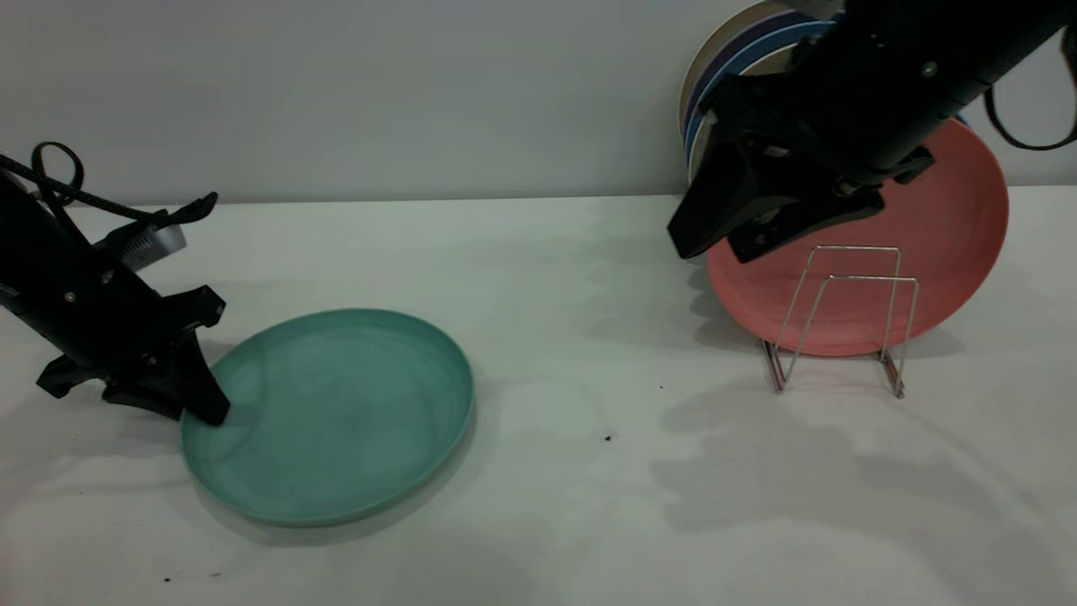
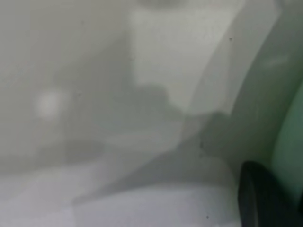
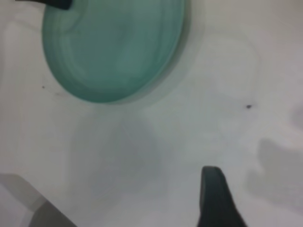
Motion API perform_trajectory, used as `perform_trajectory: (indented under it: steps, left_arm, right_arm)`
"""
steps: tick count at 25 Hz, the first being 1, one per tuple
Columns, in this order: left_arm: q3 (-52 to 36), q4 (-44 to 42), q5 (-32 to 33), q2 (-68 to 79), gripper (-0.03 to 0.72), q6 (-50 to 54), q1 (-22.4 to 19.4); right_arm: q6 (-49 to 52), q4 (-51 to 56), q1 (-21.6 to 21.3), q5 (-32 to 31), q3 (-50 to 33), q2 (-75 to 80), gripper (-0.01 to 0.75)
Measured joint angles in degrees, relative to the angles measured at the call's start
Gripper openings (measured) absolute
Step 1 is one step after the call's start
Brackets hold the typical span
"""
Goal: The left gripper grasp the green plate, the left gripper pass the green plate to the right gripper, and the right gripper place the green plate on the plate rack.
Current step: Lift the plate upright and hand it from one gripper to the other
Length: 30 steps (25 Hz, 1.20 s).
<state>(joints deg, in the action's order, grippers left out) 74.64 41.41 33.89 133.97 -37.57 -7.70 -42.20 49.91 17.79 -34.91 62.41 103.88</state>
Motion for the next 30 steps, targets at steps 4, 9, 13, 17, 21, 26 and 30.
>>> perform_trajectory:
  steps: [4,9,13,17,21,26,30]
  left_arm:
    - [0.0,0.8,1.2,0.0,0.023,-2.0,0.0]
    - [0.0,5.9,6.7,-1.1,0.022,-13.8,0.0]
    - [0.2,13.9,12.0,-2.5,0.022,-24.6,0.0]
    - [0.2,15.8,15.3,-3.2,0.022,-29.7,0.0]
    - [0.2,15.9,15.9,-3.3,0.022,-30.0,0.1]
    - [0.2,18.5,15.9,-3.3,0.022,-30.5,1.5]
    - [0.2,20.0,15.7,-3.3,0.022,-31.3,3.1]
  right_arm:
    - [0.0,0.0,-0.3,-0.9,0.0,0.0,0.458]
    - [-0.2,1.1,-0.3,-2.3,1.3,1.9,0.458]
    - [-0.3,2.1,-0.3,-5.4,5.4,7.2,0.458]
    - [-0.4,3.0,-0.3,-11.0,12.0,13.1,0.458]
    - [-0.2,6.0,-0.3,-14.5,17.5,17.1,0.458]
    - [-0.1,10.3,-0.3,-18.4,19.9,20.1,0.458]
    - [0.0,12.3,-0.3,-19.3,19.9,21.9,0.458]
